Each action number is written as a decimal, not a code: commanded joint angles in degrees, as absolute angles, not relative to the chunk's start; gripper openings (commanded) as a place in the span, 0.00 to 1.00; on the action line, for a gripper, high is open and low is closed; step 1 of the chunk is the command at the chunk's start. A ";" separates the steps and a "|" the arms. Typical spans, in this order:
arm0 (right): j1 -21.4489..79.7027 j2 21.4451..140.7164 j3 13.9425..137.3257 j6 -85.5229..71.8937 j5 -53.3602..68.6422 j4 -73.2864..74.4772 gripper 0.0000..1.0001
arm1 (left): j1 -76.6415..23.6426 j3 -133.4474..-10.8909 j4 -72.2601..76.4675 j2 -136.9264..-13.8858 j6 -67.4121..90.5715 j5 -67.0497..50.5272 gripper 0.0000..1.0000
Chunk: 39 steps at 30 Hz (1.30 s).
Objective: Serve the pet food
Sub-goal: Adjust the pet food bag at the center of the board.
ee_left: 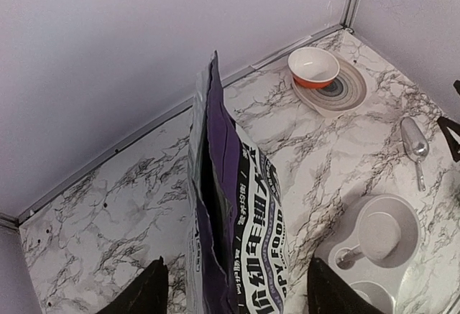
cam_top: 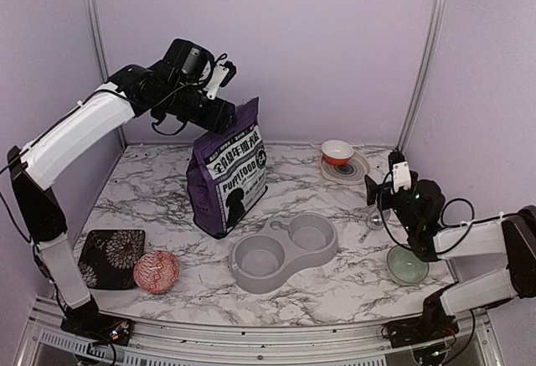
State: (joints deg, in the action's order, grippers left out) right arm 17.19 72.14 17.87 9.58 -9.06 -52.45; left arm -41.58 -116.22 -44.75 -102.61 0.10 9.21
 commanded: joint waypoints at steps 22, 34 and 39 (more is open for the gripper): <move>17.75 71.10 19.93 8.46 -8.65 -51.99 0.99 | -41.40 -122.26 -53.83 -107.04 26.49 21.84 0.00; 17.75 70.05 20.24 7.47 -7.58 -50.49 1.00 | -41.44 -120.64 -42.86 -106.58 32.82 13.91 0.19; 17.74 69.78 22.91 4.58 -4.74 -45.51 0.98 | -41.40 -120.92 -40.83 -105.53 23.85 11.37 0.52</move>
State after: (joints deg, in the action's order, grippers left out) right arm 17.19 71.11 18.63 7.57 -7.55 -50.04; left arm -41.60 -119.92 -46.09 -107.66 30.22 13.82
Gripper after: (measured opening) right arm 0.989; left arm 0.466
